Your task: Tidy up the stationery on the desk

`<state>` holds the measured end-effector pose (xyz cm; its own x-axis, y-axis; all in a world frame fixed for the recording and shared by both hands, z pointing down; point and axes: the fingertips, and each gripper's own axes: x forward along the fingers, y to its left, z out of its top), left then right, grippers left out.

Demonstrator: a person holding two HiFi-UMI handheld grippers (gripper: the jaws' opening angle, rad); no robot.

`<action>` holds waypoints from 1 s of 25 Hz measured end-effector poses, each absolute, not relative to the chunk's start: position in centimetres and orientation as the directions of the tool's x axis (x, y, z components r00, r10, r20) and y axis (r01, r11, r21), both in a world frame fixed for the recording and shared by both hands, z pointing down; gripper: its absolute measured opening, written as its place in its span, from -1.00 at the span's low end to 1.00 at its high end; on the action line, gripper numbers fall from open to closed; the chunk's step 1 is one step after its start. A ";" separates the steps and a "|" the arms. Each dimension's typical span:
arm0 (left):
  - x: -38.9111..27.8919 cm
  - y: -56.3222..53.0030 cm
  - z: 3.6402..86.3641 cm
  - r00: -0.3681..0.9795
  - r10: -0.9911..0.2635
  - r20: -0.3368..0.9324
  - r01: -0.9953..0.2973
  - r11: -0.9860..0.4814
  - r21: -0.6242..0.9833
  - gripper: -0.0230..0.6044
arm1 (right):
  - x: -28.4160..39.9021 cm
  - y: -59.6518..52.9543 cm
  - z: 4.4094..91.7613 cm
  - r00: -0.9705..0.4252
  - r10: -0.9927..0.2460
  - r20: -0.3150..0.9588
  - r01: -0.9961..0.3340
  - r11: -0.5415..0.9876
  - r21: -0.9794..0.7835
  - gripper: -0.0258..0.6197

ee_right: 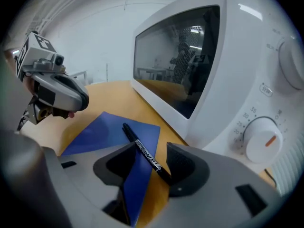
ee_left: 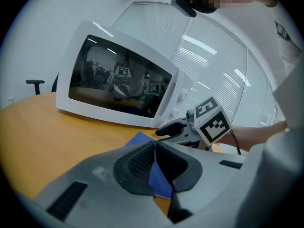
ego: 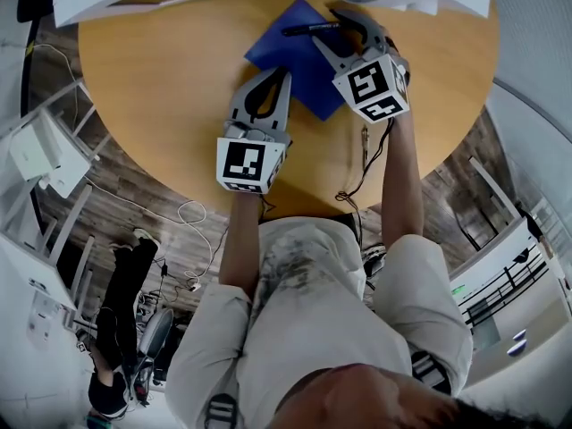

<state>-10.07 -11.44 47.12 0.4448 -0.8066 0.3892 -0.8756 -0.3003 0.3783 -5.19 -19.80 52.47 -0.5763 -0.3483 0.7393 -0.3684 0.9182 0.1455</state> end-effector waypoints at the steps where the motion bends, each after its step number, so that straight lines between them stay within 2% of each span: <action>1: -10.1 -11.4 47.1 0.443 -0.808 0.389 -0.876 -0.298 0.379 -0.87 | -5.1 -19.7 52.7 -0.570 -0.343 0.747 -0.362 0.921 0.146 -0.12; 10: -9.7 -10.8 46.6 0.452 -0.807 0.380 -0.870 -0.306 0.386 -0.87 | -4.9 -18.4 53.4 -0.524 -0.311 0.793 -0.312 0.937 0.161 -0.54; 15: -9.6 -10.4 46.1 0.457 -0.809 0.371 -0.867 -0.313 0.388 -0.87 | -4.8 -18.6 52.9 -0.501 -0.329 0.801 -0.333 0.927 0.172 -0.61; 25: -8.1 -9.1 45.0 0.471 -0.807 0.357 -0.863 -0.337 0.376 -0.87 | -3.3 -16.7 50.8 -0.511 -0.382 0.770 -0.427 0.890 0.159 -0.62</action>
